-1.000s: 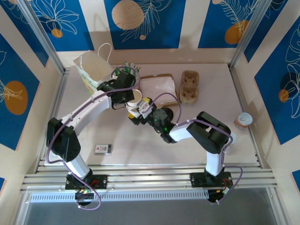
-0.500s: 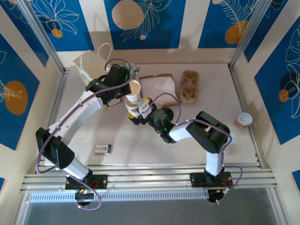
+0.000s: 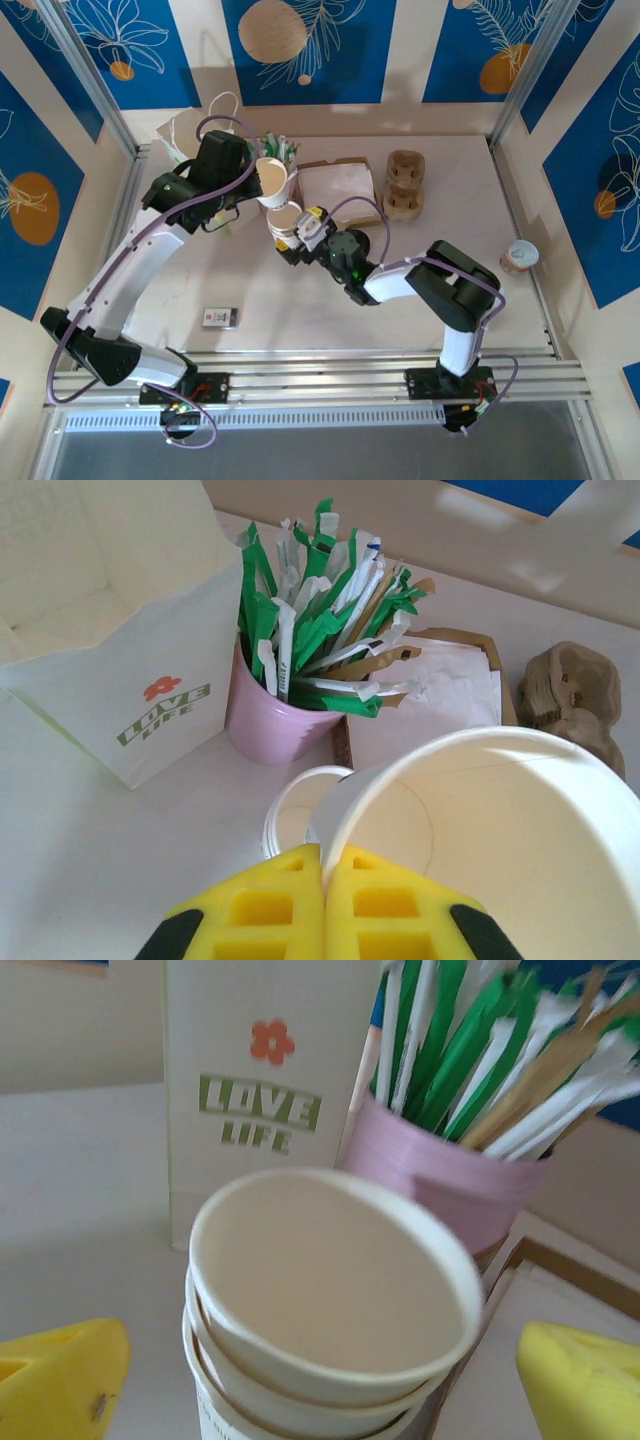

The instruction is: Pack the takeout coffee

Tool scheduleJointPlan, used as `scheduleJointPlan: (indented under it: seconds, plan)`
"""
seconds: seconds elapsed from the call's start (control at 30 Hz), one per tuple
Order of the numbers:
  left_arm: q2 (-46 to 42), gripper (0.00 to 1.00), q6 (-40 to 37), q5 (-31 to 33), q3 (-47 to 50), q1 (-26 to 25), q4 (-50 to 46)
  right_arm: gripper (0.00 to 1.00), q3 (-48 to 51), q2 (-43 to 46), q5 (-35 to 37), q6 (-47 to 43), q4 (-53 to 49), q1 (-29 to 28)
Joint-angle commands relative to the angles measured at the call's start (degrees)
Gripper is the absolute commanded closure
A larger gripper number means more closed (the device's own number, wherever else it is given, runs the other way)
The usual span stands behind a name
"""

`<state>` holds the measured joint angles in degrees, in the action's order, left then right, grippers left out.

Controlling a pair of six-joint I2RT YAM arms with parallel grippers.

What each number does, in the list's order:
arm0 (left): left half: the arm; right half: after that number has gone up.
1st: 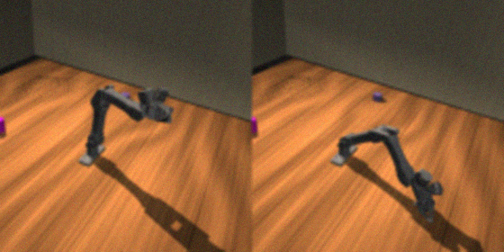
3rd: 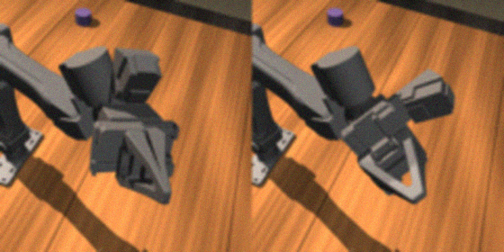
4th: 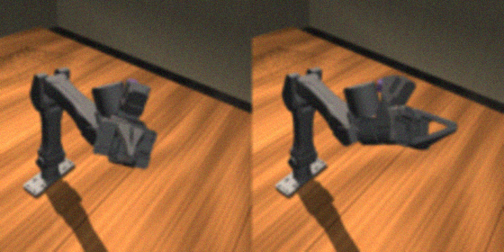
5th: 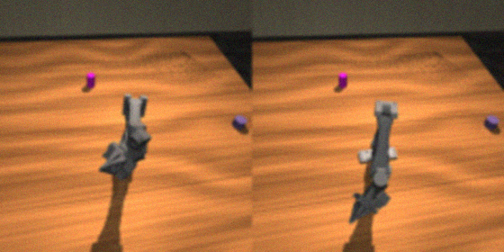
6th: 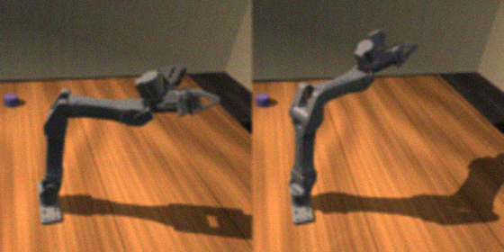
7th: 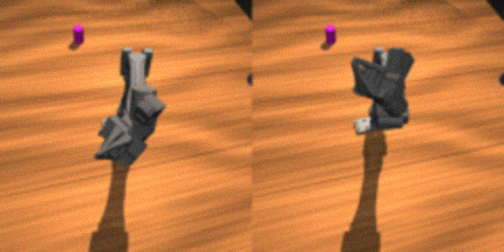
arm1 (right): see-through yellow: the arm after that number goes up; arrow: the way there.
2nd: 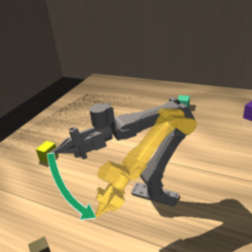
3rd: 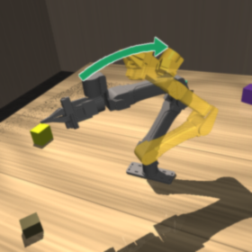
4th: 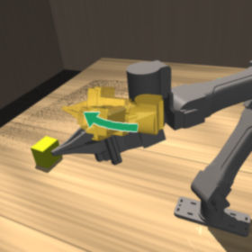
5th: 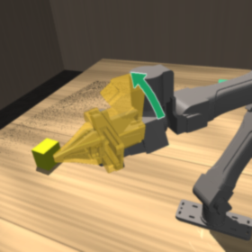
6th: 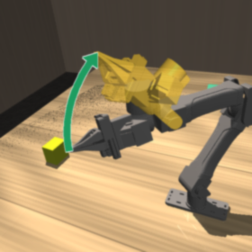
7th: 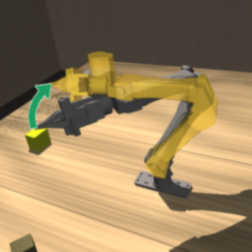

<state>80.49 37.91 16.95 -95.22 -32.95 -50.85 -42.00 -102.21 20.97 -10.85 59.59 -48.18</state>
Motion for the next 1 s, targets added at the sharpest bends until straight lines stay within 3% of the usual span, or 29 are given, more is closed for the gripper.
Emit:
scheduleJointPlan:
  seconds: [0.0,0.2,0.57,0.8,0.97]
  plan:
    - [-1.3,1.00,-3.1,-0.5,-1.2,-1.0,-2.5,0.01,0.9,6.2,0.2,-0.2,0.0,-1.4]
    - [-1.5,1.00,-5.3,-2.9,-0.9,-3.3,-4.1,0.01,5.5,16.2,3.4,-0.4,-0.9,-2.4]
    - [-5.8,1.00,-3.8,-4.2,12.3,-10.5,-0.7,0.01,17.4,51.7,8.1,7.4,-21.0,0.7]
    - [-5.8,1.00,-0.6,-5.7,21.8,-15.3,6.0,0.01,16.5,64.8,11.4,18.1,-38.3,5.5]
    - [-3.0,1.00,2.5,-7.3,28.7,-18.9,11.4,0.01,14.6,69.9,8.9,30.6,-52.5,12.4]
